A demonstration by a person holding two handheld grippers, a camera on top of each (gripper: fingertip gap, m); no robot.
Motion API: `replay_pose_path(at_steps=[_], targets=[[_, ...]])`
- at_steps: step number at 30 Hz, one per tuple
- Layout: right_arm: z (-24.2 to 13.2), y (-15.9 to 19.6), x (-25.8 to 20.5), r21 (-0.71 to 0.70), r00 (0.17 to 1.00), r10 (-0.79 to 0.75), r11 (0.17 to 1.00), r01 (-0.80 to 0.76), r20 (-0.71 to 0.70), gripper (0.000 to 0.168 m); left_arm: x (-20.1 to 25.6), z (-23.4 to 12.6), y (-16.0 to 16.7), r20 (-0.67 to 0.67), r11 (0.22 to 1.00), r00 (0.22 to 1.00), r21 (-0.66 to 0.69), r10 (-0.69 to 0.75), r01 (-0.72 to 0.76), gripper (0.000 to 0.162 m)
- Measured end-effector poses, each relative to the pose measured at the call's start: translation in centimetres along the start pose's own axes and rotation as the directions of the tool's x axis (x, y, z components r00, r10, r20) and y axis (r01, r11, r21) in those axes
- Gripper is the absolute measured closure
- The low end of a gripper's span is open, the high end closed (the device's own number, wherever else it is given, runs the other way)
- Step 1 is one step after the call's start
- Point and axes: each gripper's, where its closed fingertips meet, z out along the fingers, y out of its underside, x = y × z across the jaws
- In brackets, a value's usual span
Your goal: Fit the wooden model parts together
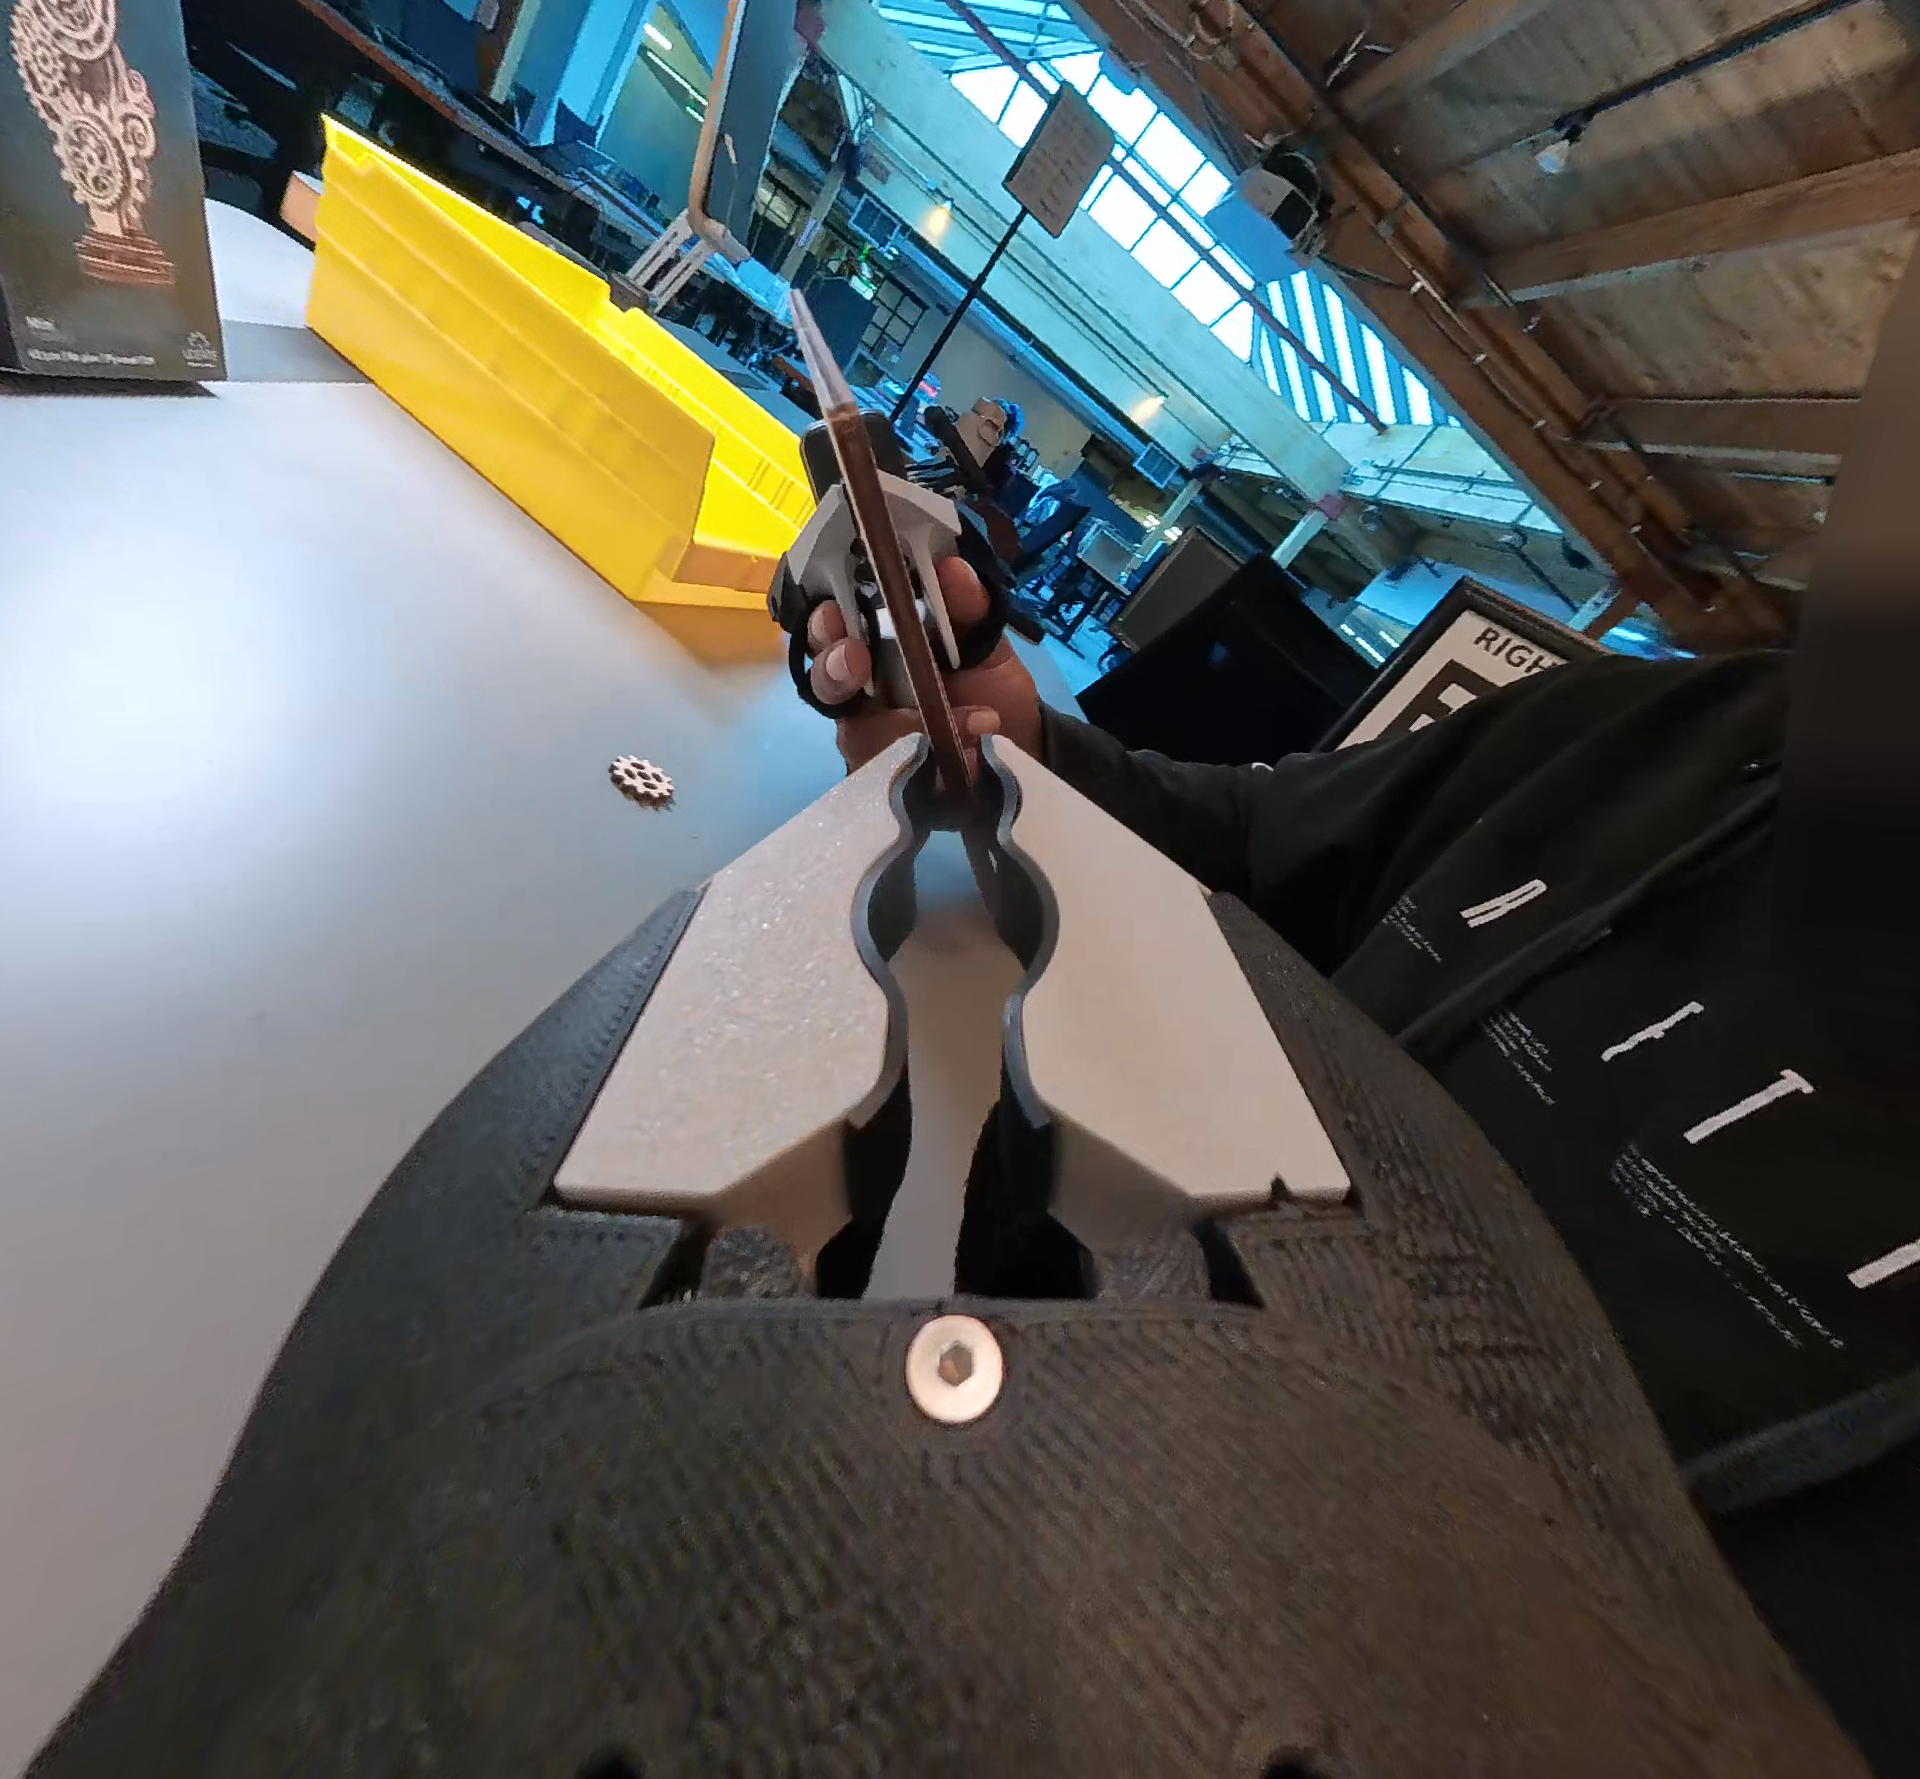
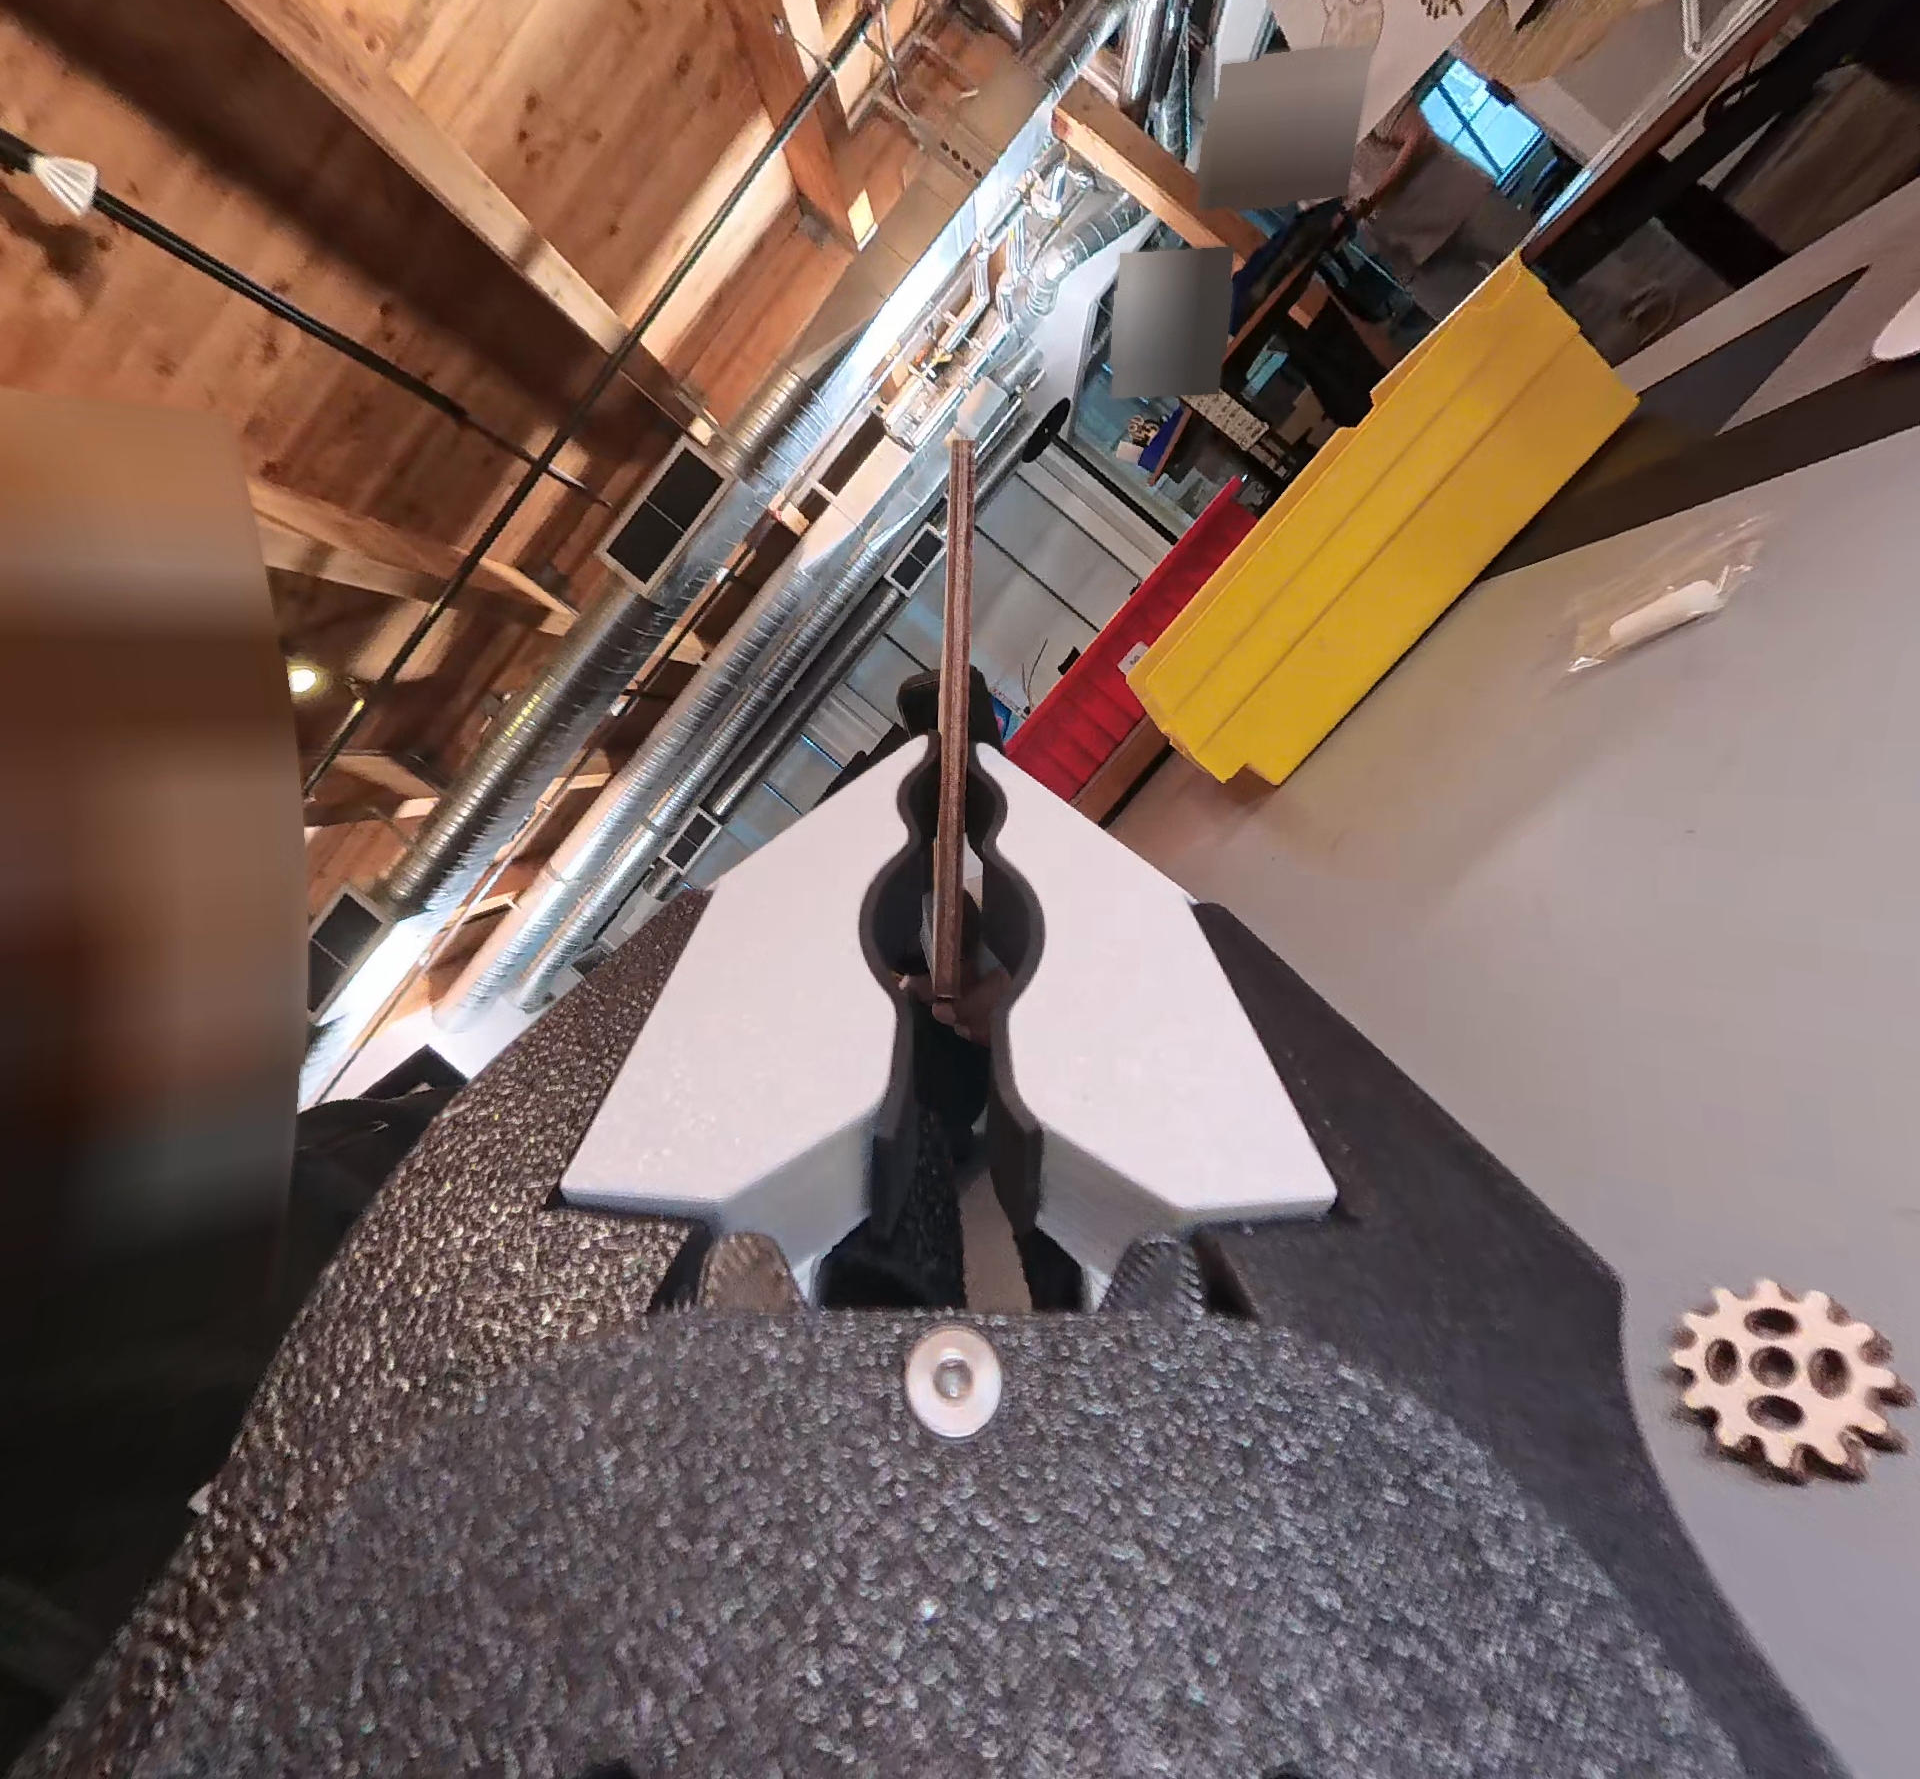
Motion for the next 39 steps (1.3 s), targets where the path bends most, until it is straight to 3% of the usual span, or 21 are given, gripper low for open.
replay_pose_path(at_steps=[9,13,22,28,39], targets=[[0.1,0.2,-0.2,0.005,1.0,0.006,1.0,-0.006,0.005,0.167,0.1,-0.3,-0.5,-0.041,0.996,0.996,0.037,-0.078,0.079,0.155],[0.0,0.0,0.0,0.02,1.0,0.006,1.0,-0.005,-0.022,0.167,-0.1,-0.5,-0.9,-0.056,0.99,0.991,0.07,-0.12,0.124,0.143],[0.1,0.1,0.0,0.049,0.999,0.049,0.998,-0.048,-0.02,0.168,-0.7,-0.8,-1.2,-0.073,0.977,0.982,0.108,-0.177,0.184,0.137],[0.1,0.0,0.1,0.058,0.999,0.033,0.998,-0.032,-0.027,0.168,-0.6,-0.5,-0.8,-0.055,0.984,0.987,0.083,-0.15,0.154,0.156],[0.5,0.8,-0.8,-0.041,0.987,-0.156,0.987,0.155,-0.037,0.168,-1.4,-1.3,-0.6,0.029,0.993,0.993,0.028,-0.118,0.117,0.16]])
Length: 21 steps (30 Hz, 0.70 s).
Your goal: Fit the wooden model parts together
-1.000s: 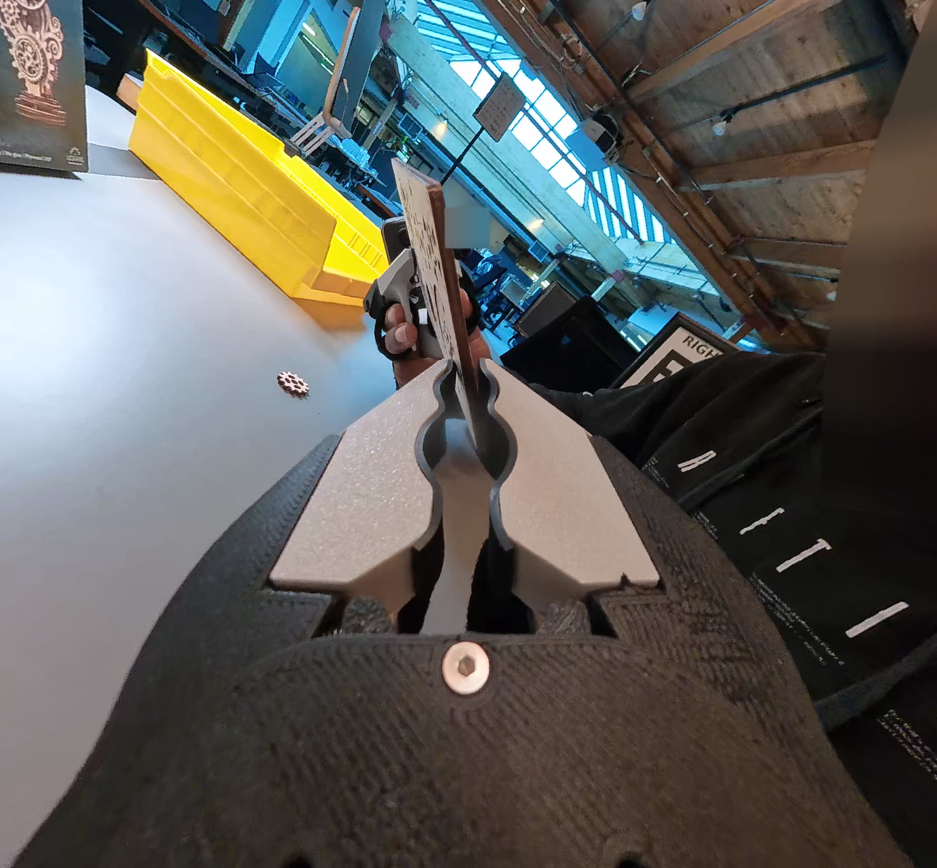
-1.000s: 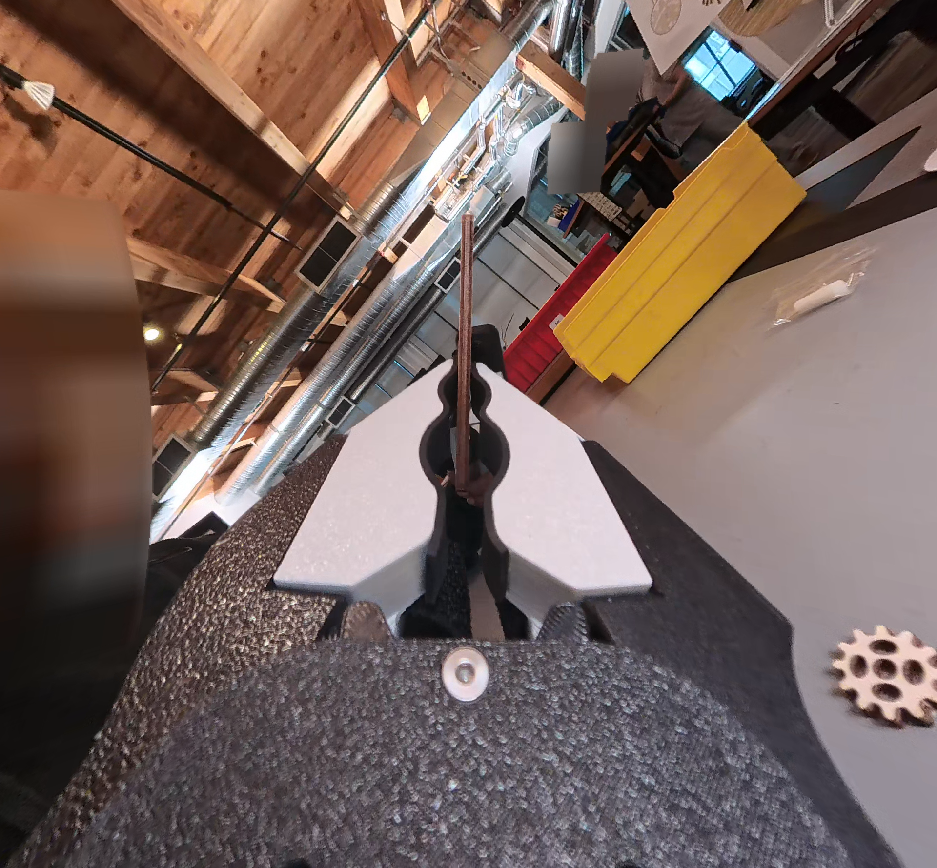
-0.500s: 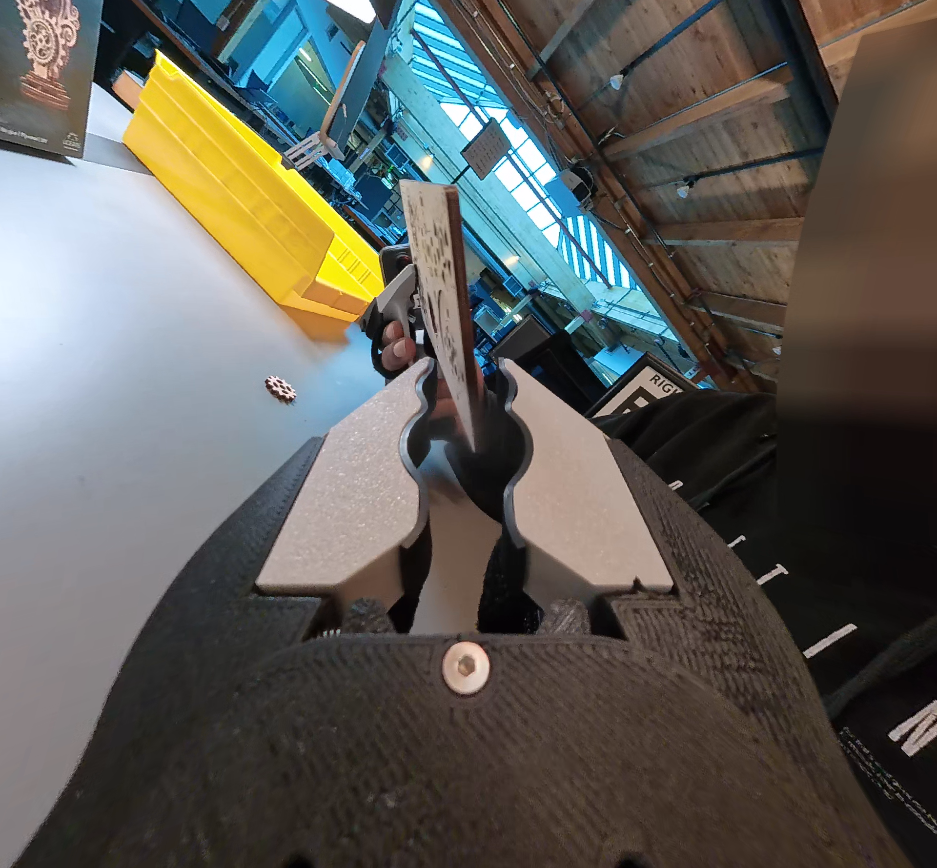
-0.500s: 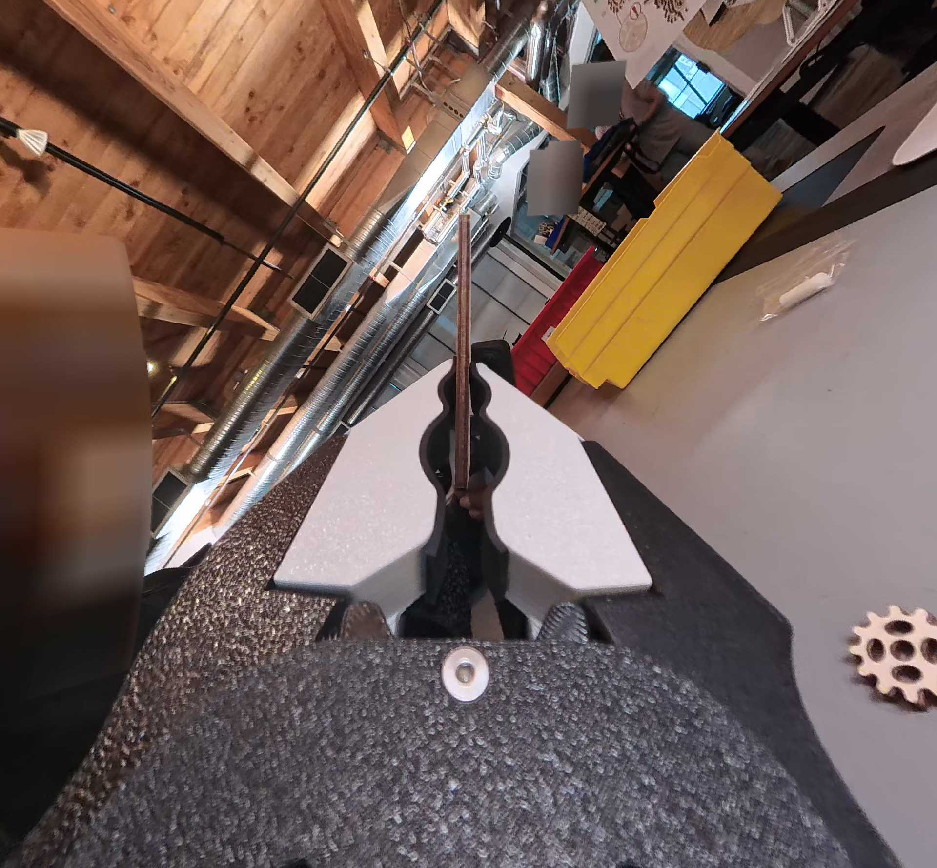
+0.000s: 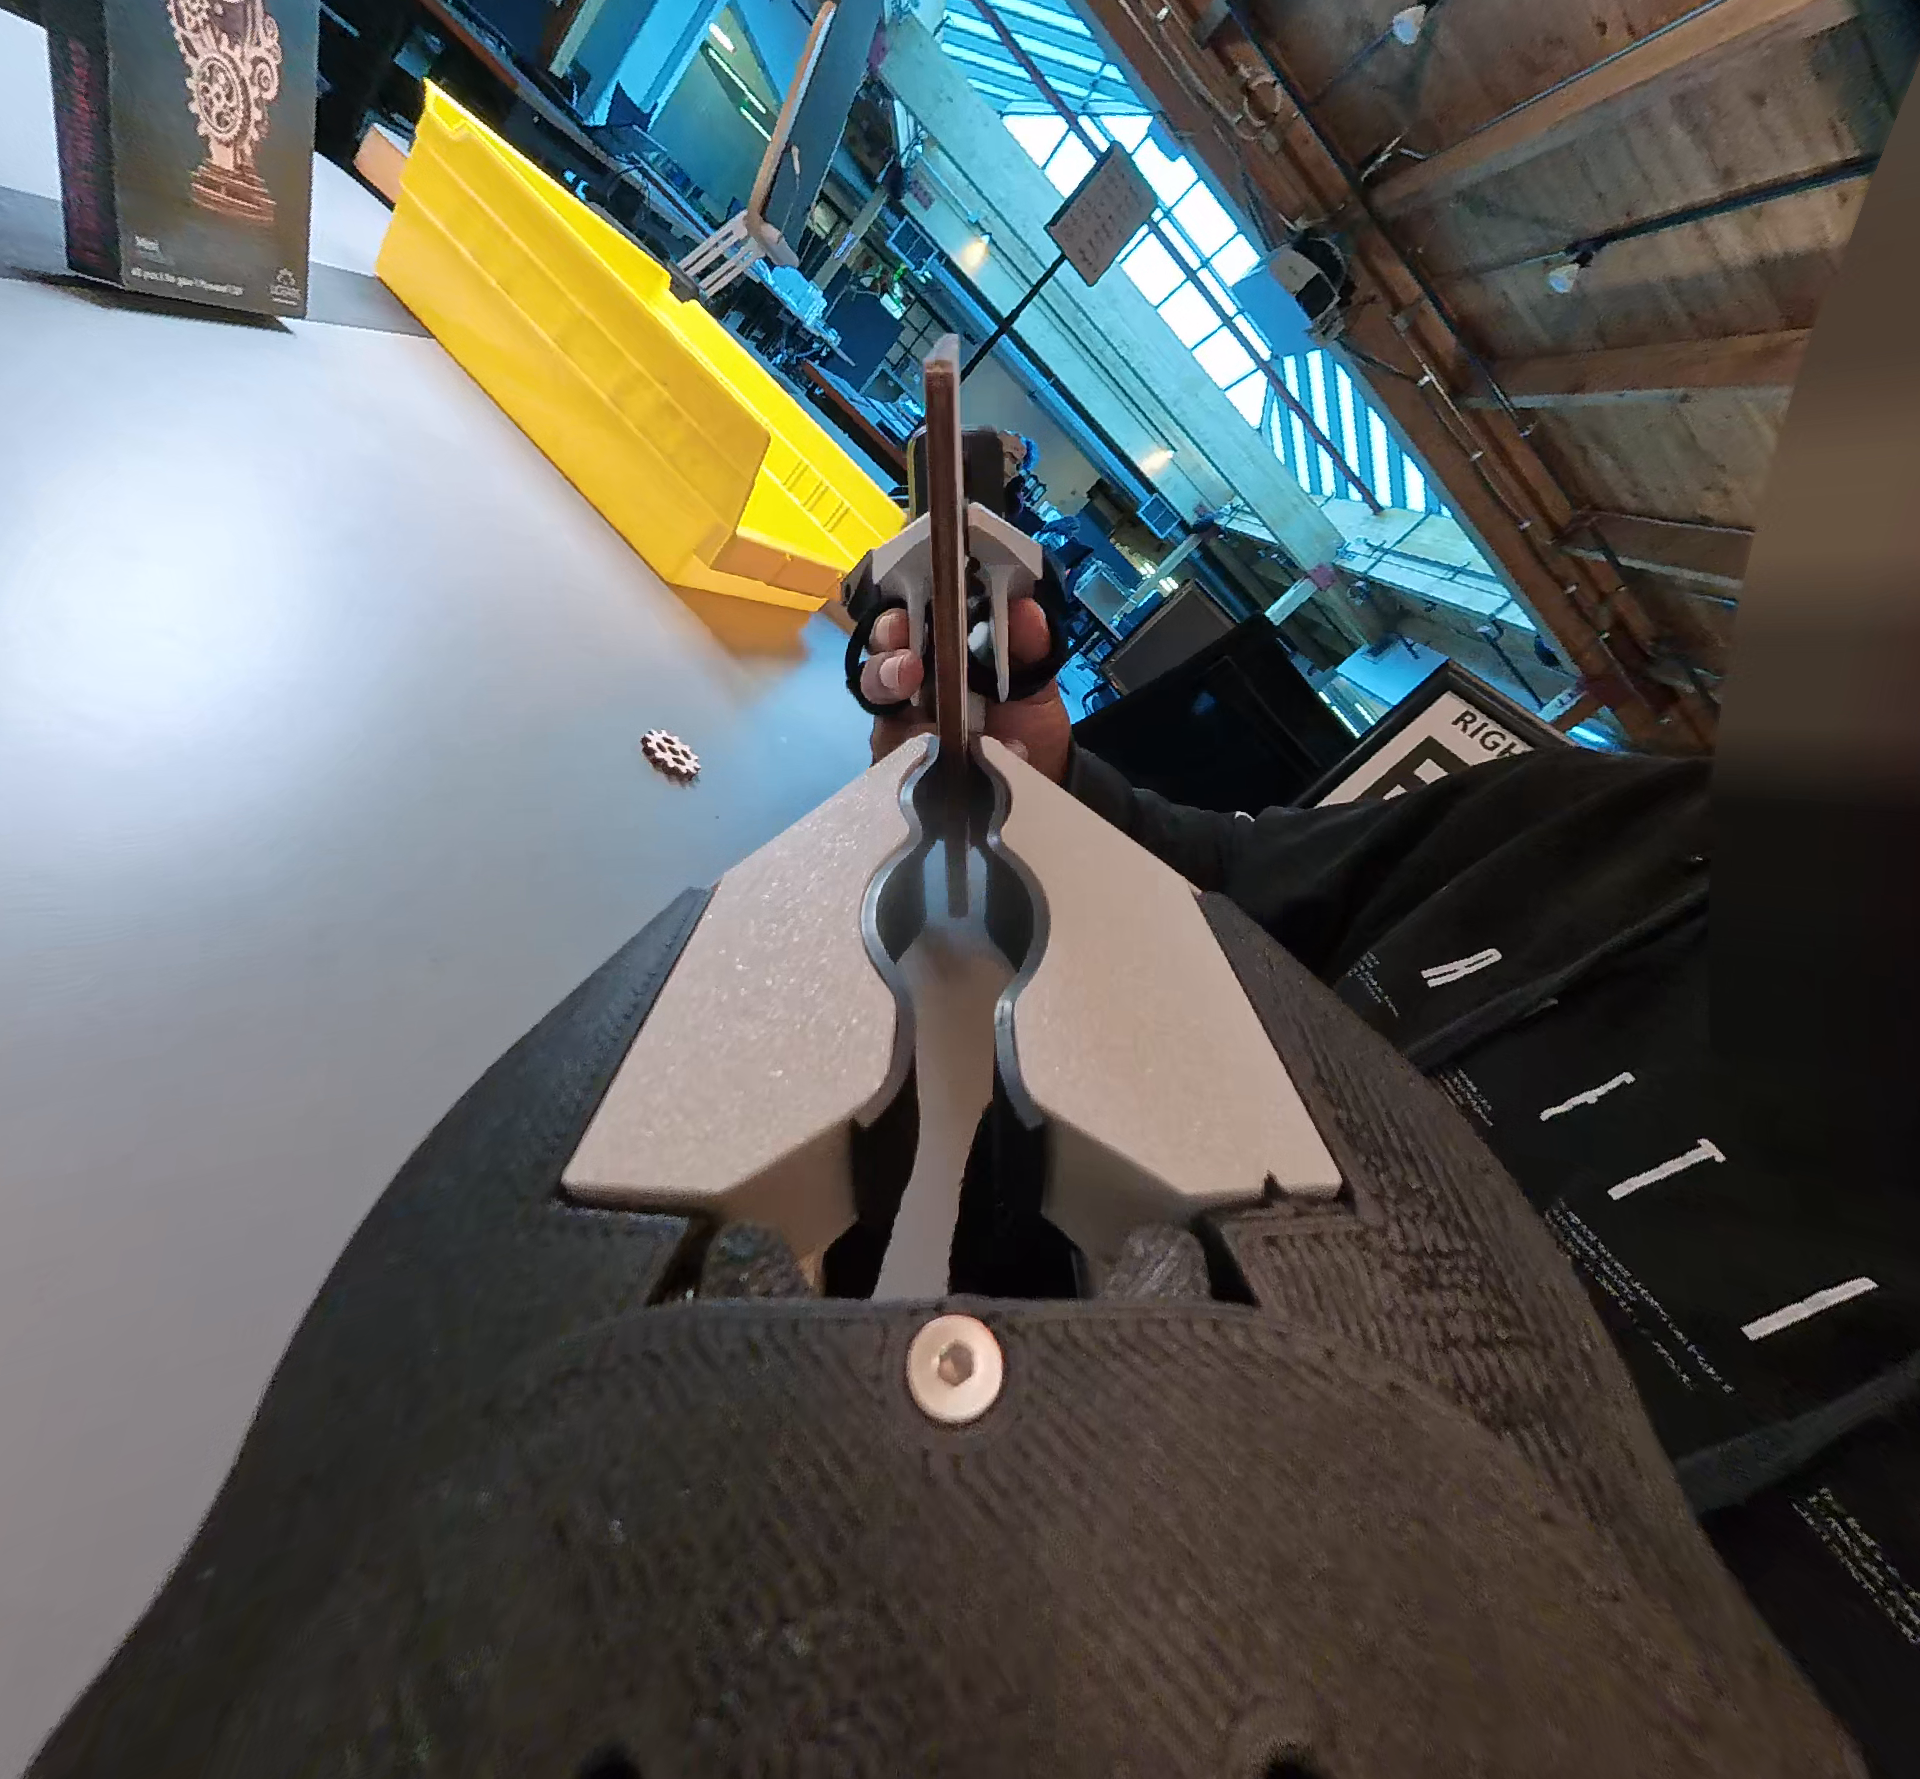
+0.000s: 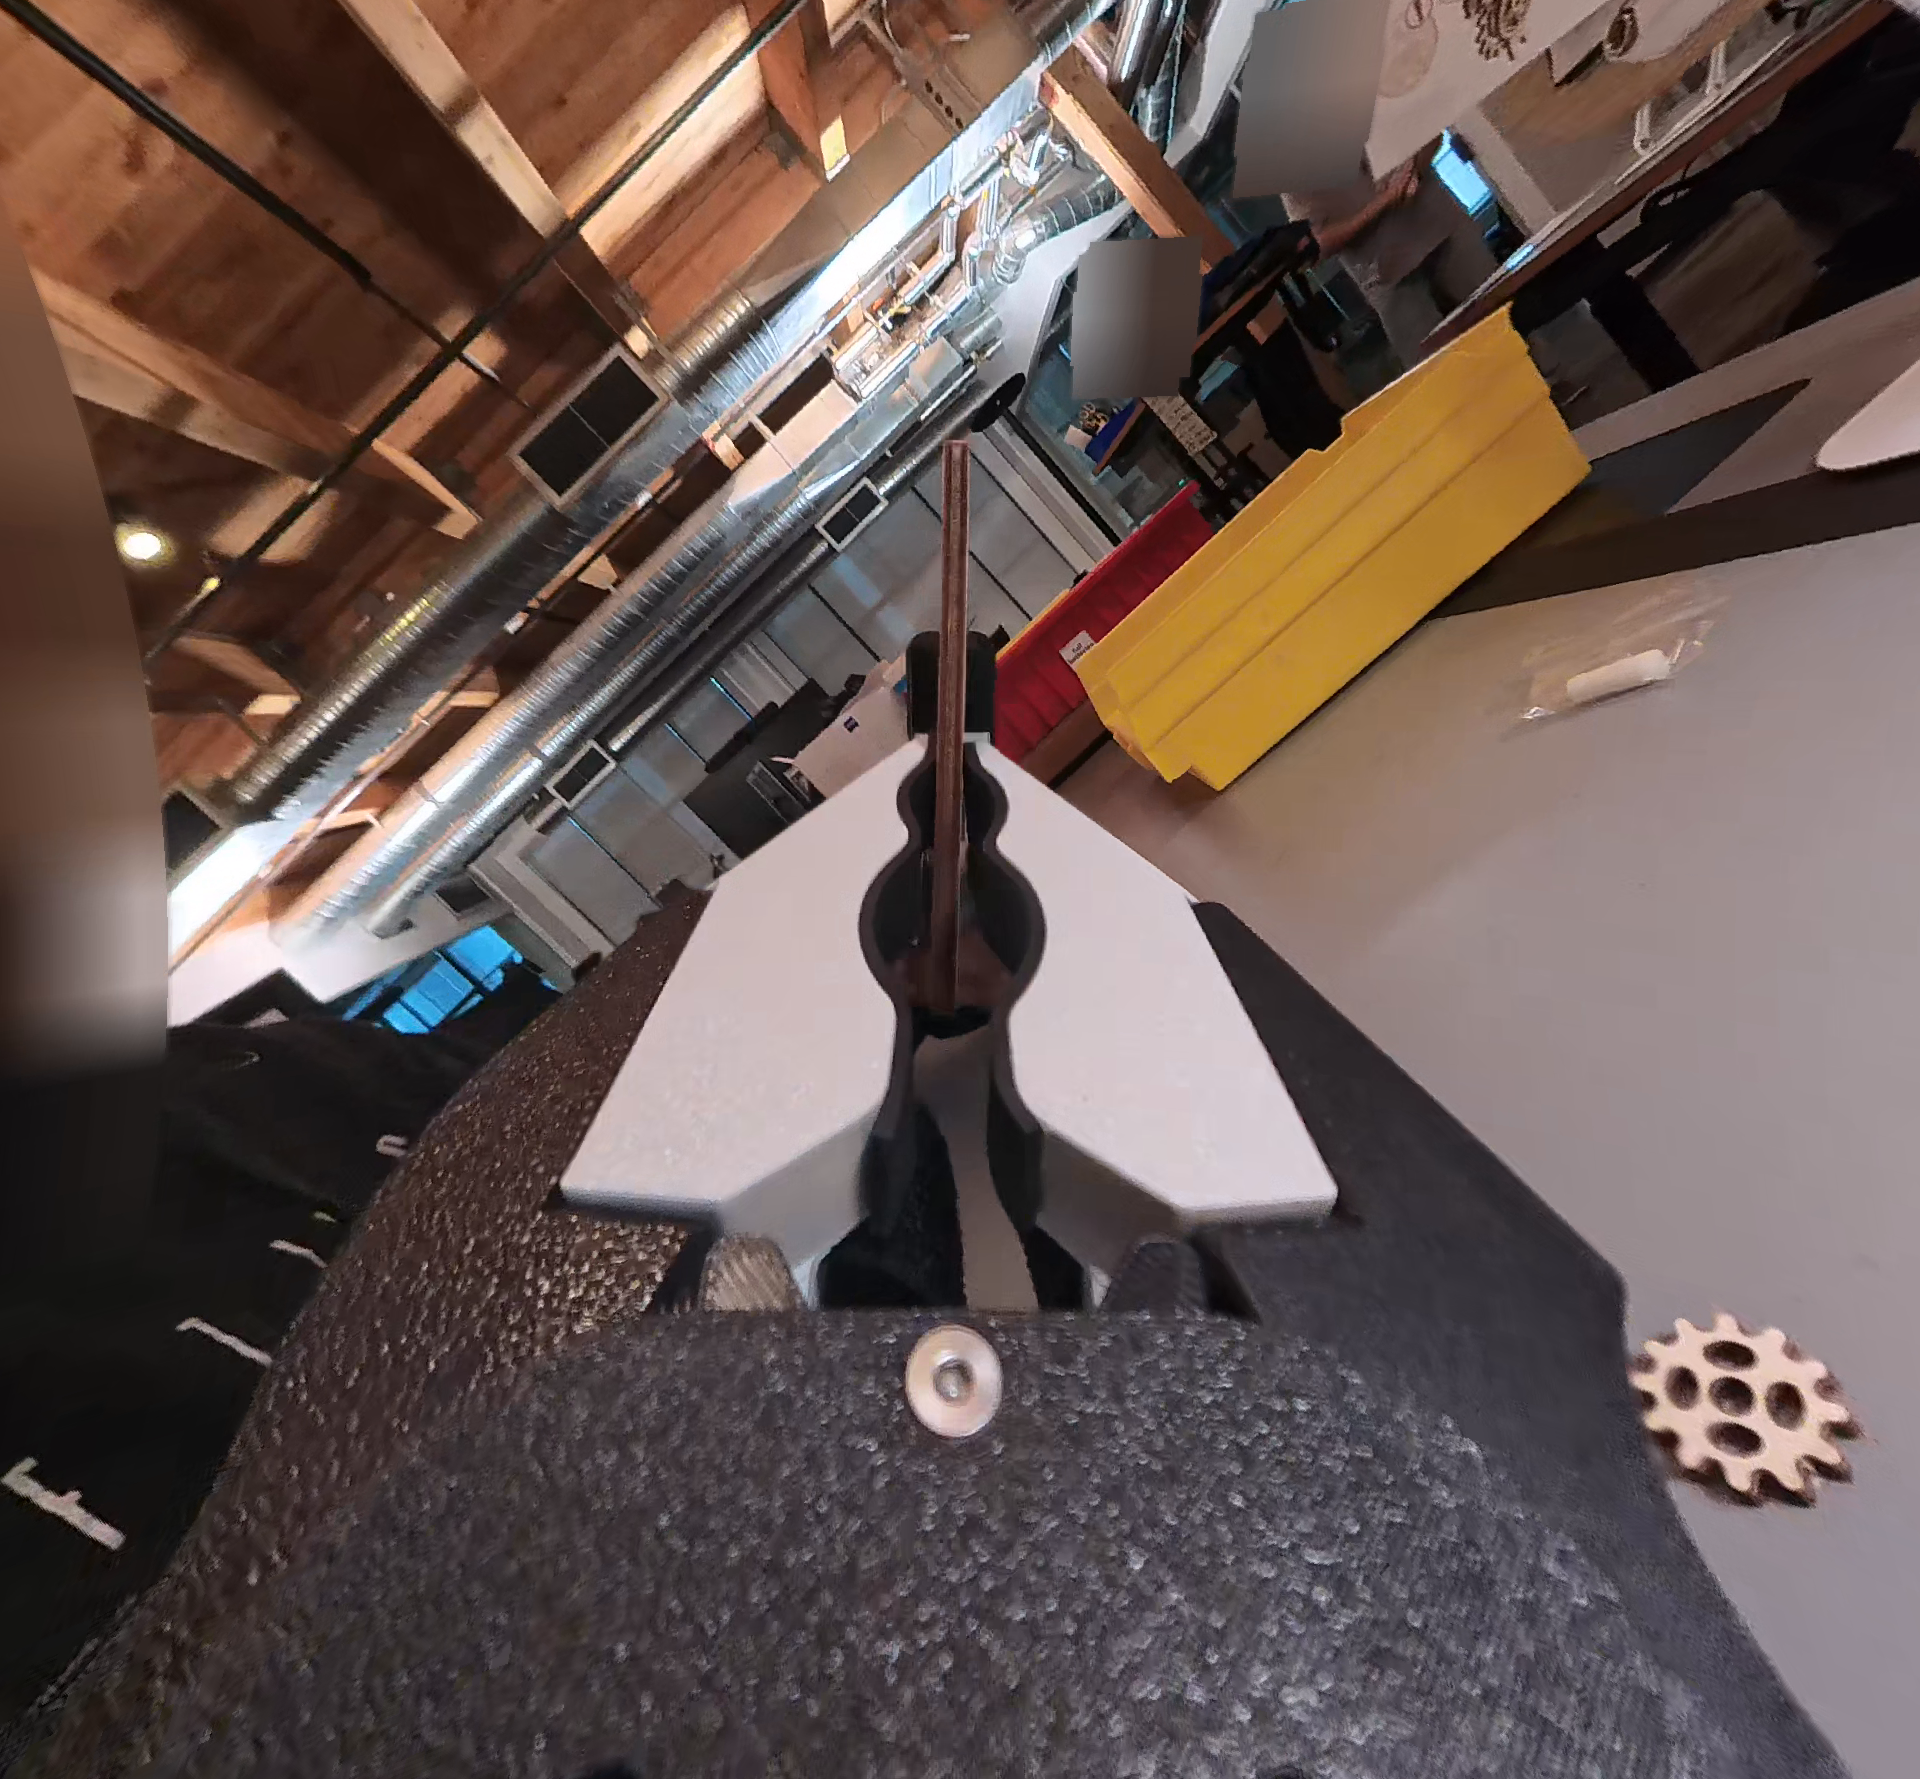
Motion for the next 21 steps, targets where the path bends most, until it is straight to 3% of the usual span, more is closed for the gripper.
replay_pose_path(at_steps=[9,21], targets=[[0.12,0.4,-0.41,-0.048,0.999,-0.053,0.997,0.053,0.004,0.163,-0.03,-0.28,-0.01,-0.034,0.997,0.996,-0.003,-0.077,0.077,0.161],[0.08,0.66,0.08,-0.06,1.0,-0.005,0.998,0.005,-0.006,0.162,-0.38,-0.24,-0.31,-0.063,0.979,0.978,0.033,-0.197,0.2,0.161]])
